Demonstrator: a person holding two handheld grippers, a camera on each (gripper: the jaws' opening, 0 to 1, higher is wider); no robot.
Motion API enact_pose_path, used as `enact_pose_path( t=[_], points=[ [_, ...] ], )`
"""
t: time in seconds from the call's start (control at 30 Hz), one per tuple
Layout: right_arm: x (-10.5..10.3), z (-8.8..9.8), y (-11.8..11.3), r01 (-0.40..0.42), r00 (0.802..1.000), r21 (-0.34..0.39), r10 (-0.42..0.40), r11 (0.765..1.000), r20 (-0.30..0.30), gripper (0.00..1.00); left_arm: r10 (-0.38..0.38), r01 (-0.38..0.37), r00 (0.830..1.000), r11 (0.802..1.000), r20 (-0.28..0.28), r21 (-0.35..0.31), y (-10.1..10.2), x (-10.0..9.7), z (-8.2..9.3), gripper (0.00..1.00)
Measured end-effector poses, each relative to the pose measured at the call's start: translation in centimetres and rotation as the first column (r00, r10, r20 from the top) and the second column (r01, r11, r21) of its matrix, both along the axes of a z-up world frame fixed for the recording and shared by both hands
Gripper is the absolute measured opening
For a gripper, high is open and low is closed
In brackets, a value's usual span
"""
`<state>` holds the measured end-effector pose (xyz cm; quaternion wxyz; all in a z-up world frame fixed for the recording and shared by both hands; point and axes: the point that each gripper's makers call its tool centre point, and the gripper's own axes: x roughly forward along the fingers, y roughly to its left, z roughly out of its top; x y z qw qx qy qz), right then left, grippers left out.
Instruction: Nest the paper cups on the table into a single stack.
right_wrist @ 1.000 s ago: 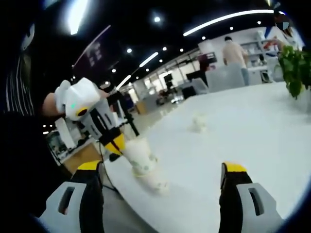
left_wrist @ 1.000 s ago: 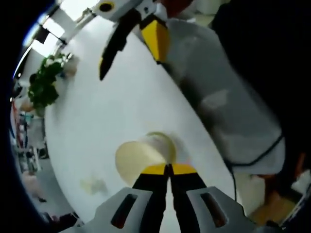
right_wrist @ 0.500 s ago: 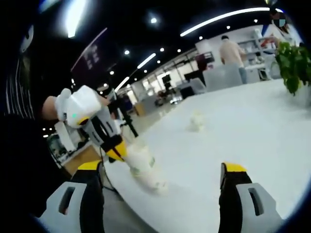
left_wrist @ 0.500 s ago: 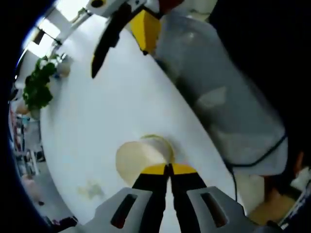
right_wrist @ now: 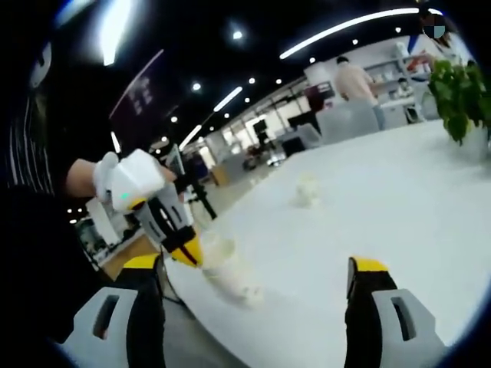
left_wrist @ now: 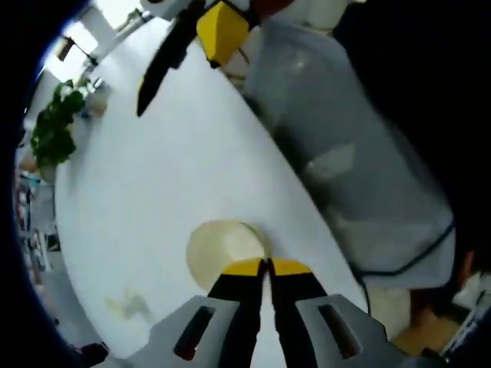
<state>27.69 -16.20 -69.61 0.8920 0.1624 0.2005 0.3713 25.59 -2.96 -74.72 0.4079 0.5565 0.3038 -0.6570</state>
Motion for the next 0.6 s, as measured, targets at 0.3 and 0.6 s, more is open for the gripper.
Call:
enact_pose_path(
  t=[0.3, 0.6],
  points=[
    [0.02, -0.36, -0.14, 0.001, 1.0, 0.009, -0.001, 1.0, -0.013, 0.98, 0.033, -0.033, 0.999, 0.999, -0.024, 0.009, 0.44, 0.19, -0.89, 0.03],
    [0.08, -0.5, -0.19, 0.0, 1.0, 0.011, 0.001, 1.0, -0.02, 0.98, 0.071, -0.075, 0.995, 0.996, -0.074, -0.049, -0.13, -0.01, -0.12, 0.06]
  ],
)
